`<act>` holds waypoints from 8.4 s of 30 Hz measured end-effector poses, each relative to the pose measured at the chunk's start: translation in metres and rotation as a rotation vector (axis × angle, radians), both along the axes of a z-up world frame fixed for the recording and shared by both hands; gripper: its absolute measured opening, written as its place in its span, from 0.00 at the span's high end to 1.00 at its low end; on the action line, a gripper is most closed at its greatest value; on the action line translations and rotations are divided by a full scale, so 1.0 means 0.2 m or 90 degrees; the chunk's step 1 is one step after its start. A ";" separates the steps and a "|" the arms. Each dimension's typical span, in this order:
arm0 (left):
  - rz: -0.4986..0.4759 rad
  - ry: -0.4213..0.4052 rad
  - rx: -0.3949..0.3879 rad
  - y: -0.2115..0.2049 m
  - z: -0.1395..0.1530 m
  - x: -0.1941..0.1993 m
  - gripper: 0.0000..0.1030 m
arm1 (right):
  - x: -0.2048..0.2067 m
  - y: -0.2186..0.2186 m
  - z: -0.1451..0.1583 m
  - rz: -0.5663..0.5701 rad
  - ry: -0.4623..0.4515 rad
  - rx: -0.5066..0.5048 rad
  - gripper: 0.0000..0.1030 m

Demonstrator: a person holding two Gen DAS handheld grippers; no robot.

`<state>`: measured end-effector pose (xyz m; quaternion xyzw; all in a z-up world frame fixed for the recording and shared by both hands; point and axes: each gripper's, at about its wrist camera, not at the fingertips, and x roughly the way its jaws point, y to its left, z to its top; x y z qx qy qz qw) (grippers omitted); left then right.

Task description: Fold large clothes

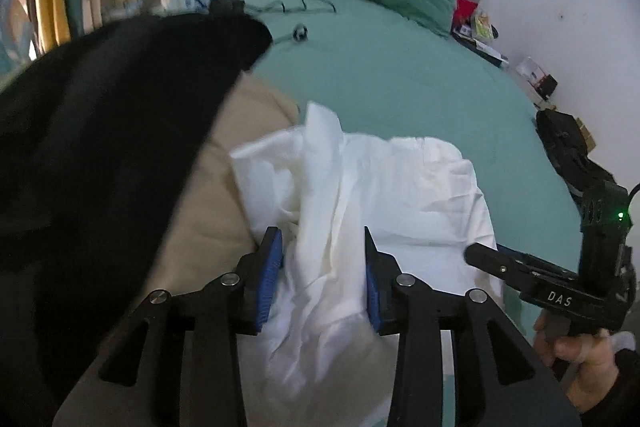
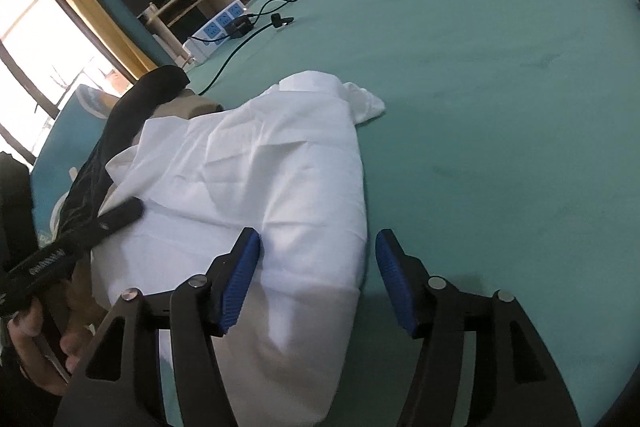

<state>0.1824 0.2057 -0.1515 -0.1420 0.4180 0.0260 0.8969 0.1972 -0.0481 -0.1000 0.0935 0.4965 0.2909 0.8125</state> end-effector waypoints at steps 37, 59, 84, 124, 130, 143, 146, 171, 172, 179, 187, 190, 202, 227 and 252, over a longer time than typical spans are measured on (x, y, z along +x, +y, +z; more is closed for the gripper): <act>0.039 -0.005 -0.051 -0.23 0.07 -0.42 0.62 | -0.35 -0.29 0.08 -0.051 0.065 -0.067 0.35; 0.004 -0.016 -0.057 -0.57 0.27 -0.65 0.62 | -0.56 -0.66 0.16 -0.123 0.069 -0.035 0.35; -0.027 -0.109 0.000 -0.85 0.68 -0.77 0.62 | -0.72 -1.04 0.50 -0.185 -0.027 -0.076 0.35; -0.023 -0.301 0.126 -0.93 1.24 -1.01 0.61 | -0.99 -1.05 1.28 -0.205 -0.301 -0.115 0.35; -0.020 -0.332 0.136 -0.92 1.31 -1.06 0.60 | -1.05 -1.03 1.39 -0.200 -0.337 -0.115 0.35; -0.004 -0.380 0.143 -0.89 1.42 -1.19 0.57 | -1.19 -0.96 1.58 -0.177 -0.414 -0.113 0.35; -0.001 -0.390 0.141 -0.89 1.45 -1.23 0.55 | -1.22 -0.95 1.62 -0.172 -0.430 -0.110 0.35; 0.047 -0.421 0.146 -0.80 1.58 -1.47 0.41 | -1.48 -0.82 1.80 -0.131 -0.516 -0.073 0.15; 0.054 -0.419 0.146 -0.80 1.58 -1.48 0.36 | -1.49 -0.82 1.80 -0.127 -0.518 -0.071 0.13; 0.075 -0.413 0.154 -0.76 1.57 -1.52 0.19 | -1.49 -0.75 1.78 -0.092 -0.516 -0.063 0.04; 0.063 -0.406 0.164 -0.78 1.54 -1.51 0.13 | -1.45 -0.72 1.72 -0.079 -0.487 -0.055 0.01; 0.051 -0.399 0.161 -0.78 1.53 -1.50 0.13 | -1.45 -0.71 1.71 -0.079 -0.484 -0.056 0.01; 0.044 -0.388 0.163 -0.79 1.51 -1.51 0.13 | -1.47 -0.65 1.69 -0.066 -0.471 -0.064 0.01; 0.057 -0.372 0.172 -0.79 1.51 -1.48 0.13 | -1.45 -0.63 1.68 -0.066 -0.463 -0.066 0.01; 0.056 -0.360 0.163 -0.77 1.49 -1.46 0.13 | -1.45 -0.63 1.68 -0.066 -0.463 -0.067 0.01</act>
